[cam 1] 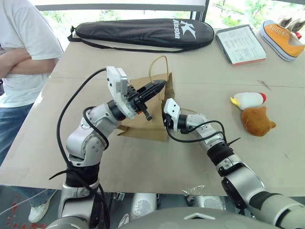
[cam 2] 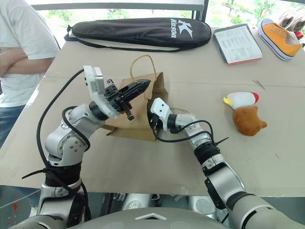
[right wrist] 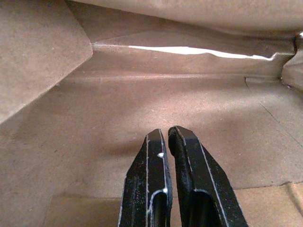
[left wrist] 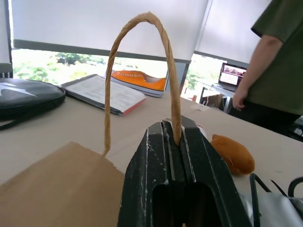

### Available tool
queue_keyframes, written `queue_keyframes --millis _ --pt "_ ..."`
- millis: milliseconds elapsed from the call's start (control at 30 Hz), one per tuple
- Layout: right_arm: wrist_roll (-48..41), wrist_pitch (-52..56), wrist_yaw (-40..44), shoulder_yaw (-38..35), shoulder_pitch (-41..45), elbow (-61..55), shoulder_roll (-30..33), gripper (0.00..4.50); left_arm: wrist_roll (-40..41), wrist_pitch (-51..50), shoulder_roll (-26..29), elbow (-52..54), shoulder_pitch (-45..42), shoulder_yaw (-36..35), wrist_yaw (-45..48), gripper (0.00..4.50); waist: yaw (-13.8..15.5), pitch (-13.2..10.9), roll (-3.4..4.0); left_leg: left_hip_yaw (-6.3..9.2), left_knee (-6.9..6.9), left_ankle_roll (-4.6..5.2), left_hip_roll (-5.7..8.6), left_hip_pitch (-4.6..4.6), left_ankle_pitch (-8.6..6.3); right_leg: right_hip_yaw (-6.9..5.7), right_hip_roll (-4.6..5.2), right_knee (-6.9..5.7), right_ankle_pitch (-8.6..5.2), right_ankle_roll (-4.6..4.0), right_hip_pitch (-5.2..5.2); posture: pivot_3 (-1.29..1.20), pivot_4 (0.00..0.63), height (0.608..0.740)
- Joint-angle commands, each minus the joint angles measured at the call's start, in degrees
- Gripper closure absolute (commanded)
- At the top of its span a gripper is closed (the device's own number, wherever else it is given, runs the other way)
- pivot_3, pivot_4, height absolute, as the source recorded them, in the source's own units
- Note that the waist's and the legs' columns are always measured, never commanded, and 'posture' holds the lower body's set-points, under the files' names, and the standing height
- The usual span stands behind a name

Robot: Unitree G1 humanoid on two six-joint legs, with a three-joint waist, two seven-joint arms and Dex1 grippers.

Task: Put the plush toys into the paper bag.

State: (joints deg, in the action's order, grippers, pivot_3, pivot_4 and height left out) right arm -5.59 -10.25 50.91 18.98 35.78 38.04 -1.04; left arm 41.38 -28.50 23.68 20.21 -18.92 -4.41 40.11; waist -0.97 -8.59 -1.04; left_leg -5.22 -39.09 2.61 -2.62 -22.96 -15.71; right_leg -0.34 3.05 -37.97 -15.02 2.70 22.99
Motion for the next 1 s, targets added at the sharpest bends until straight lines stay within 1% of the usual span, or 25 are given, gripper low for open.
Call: queue_keyframes --millis 33,133,267,533,667,733,867,1000 --pt "3.96 -2.58 -1.83 1.34 3.69 6.36 -2.13 4.41 1.27 -0.26 -0.12 4.15 -0.23 0.77 0.31 4.50 -0.18 0.00 0.00 0.00 0.01 -0.02 0.00 0.01 0.01 0.00 0.00 -0.01 0.00 0.00 0.00 0.00 0.150 0.740" --pt "5.87 -4.19 -2.83 1.34 6.27 10.92 -3.34 4.41 1.15 -0.35 -0.20 4.56 0.03 1.38 0.42 4.50 -0.33 0.01 0.01 0.00 0.11 -0.11 0.00 0.10 0.06 0.01 0.00 -0.03 0.01 -0.02 -0.01 0.00 0.150 0.740" --pt "7.08 -4.91 -1.67 1.28 7.97 14.62 -4.16 4.41 1.19 -0.23 -0.53 5.02 -0.88 1.75 0.15 4.50 -0.80 0.01 0.01 0.01 0.20 -0.16 0.00 0.13 0.09 0.01 0.02 -0.03 0.01 -0.02 -0.01 0.00 0.150 0.740" --pt "10.49 -2.72 -1.92 2.29 8.08 18.21 -2.96 4.41 5.79 -2.81 -0.96 7.29 -7.20 -2.58 -6.40 4.50 -1.20 0.05 0.03 0.08 0.33 -0.24 0.00 0.18 0.14 -0.05 0.31 -0.02 0.01 -0.03 -0.04 0.00 0.150 0.740" --pt "11.01 -1.04 -2.82 1.57 7.39 17.71 -1.10 4.41 7.46 -4.05 0.20 7.42 -9.16 -4.62 -8.20 4.50 -1.17 0.10 0.08 0.15 0.40 -0.30 0.06 0.21 0.18 -0.14 0.40 -0.01 0.01 -0.03 -0.08 0.00 0.150 0.740" --pt "11.10 -0.22 -2.80 1.20 6.66 15.18 1.23 4.41 7.36 -4.21 1.03 7.57 -8.30 -5.17 -8.13 4.50 -0.98 0.09 0.08 0.24 0.46 -0.30 0.20 0.22 0.18 -0.22 0.54 -0.01 0.01 -0.03 -0.09 0.00 0.150 0.740" --pt "10.61 2.54 -1.28 0.70 3.73 4.88 6.71 4.41 5.63 -3.22 2.28 7.43 -4.64 -5.27 -7.14 4.50 -0.35 0.11 0.09 0.44 0.48 -0.29 0.40 0.22 0.18 -0.34 0.80 0.06 0.01 -0.03 -0.24 0.00 0.150 0.740" --pt "9.34 5.60 0.81 0.95 -2.07 -13.33 12.16 4.41 1.09 0.68 3.18 5.64 -0.27 -3.94 -4.06 4.50 0.16 0.10 0.09 0.50 0.52 -0.29 0.47 0.17 0.18 -0.40 0.93 0.14 0.01 -0.03 -0.26 0.00 0.150 0.740"
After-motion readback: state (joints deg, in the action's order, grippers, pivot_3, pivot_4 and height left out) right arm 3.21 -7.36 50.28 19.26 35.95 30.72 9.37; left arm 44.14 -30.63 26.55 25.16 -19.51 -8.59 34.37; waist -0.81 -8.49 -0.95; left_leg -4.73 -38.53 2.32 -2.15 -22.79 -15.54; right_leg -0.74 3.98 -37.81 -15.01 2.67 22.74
